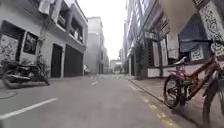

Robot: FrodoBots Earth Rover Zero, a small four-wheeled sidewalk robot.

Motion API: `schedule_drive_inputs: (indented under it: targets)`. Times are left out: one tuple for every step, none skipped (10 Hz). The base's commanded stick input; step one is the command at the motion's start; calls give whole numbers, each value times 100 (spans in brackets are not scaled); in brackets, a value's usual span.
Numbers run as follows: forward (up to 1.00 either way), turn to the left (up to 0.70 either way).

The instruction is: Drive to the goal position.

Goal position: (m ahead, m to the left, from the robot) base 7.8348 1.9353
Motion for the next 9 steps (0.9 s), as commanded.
schedule_drive_inputs:
  targets:
    - [46, 0]
    - [46, 0]
    - [46, 0]
    - [46, 0]
    - [46, 0]
    - [46, 0]
    - [46, 0]
    - [46, 0]
    - [46, 0]
